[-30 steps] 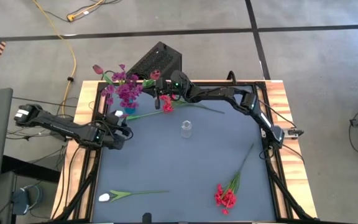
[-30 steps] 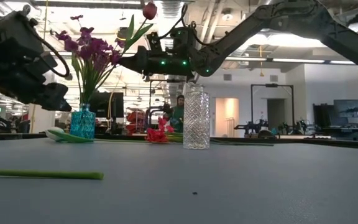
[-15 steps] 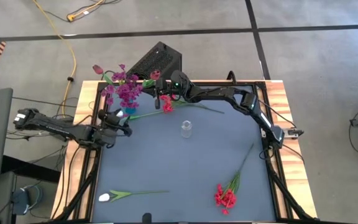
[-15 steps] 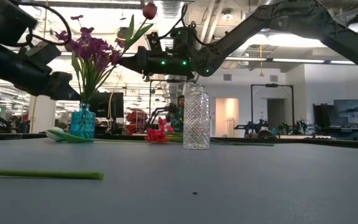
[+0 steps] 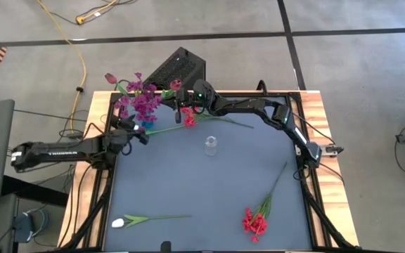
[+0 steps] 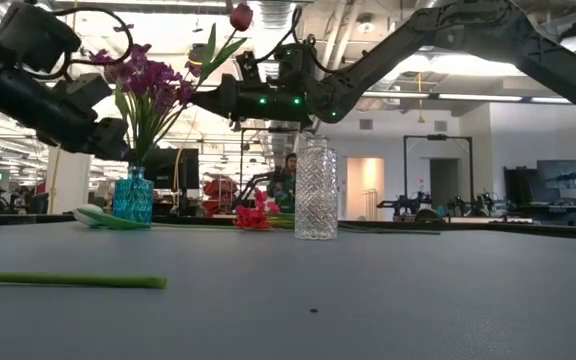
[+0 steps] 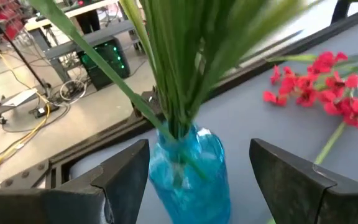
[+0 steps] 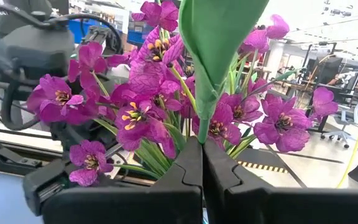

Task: Sort flowers into vase by color
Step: Put the dark red tulip into the blue vase

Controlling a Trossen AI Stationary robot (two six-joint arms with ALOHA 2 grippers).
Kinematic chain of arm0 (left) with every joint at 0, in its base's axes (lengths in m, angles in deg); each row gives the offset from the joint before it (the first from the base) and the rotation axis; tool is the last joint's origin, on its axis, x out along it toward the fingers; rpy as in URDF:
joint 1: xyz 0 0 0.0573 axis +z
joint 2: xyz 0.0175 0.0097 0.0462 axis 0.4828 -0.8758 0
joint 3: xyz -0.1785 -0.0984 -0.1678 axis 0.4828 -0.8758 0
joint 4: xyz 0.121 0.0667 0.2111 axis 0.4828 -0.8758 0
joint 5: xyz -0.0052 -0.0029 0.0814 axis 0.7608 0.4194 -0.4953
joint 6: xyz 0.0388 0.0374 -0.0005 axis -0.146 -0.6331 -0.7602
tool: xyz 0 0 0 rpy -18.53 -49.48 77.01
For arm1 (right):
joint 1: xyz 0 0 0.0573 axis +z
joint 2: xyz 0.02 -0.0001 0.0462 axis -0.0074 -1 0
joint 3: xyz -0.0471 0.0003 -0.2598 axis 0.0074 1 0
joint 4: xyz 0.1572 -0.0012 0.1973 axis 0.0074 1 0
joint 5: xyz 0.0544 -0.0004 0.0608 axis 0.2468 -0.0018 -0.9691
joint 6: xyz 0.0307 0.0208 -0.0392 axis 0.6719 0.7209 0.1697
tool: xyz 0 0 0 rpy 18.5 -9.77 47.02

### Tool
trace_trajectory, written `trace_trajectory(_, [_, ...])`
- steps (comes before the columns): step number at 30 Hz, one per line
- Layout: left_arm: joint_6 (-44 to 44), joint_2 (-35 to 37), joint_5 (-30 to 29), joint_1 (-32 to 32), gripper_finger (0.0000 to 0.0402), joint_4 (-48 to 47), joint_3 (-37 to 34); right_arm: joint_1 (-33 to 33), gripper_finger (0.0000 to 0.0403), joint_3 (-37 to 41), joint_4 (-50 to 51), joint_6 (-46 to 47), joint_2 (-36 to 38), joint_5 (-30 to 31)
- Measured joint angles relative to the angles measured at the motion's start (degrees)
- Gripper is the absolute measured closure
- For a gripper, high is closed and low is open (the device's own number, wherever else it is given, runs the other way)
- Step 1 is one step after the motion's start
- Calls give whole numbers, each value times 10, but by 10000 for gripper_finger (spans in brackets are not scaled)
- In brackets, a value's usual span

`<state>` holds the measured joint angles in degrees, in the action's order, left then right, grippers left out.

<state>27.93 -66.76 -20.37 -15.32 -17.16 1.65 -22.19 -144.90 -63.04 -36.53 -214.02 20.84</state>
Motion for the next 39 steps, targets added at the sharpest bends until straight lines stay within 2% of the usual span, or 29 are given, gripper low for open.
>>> trace_trajectory(12, [-44, 0, 113, 118, 136, 47, 0, 0, 383, 0, -3, 0, 0, 0])
trace_trajectory(23, [-60, -32, 160, 173, 136, 116, -21, 0, 383, 0, -7, 0, 0, 0])
trace_trajectory(27, [-48, -59, 178, 190, 136, 120, -22, 0, 383, 0, -13, 1, 0, 0])
trace_trajectory(33, [-67, -122, 194, 207, 136, 202, -22, 0, 383, 0, -15, 1, 0, 0])
trace_trajectory(39, [-56, -186, 213, 230, 136, 236, -22, 0, 383, 0, -15, 1, 0, 0])
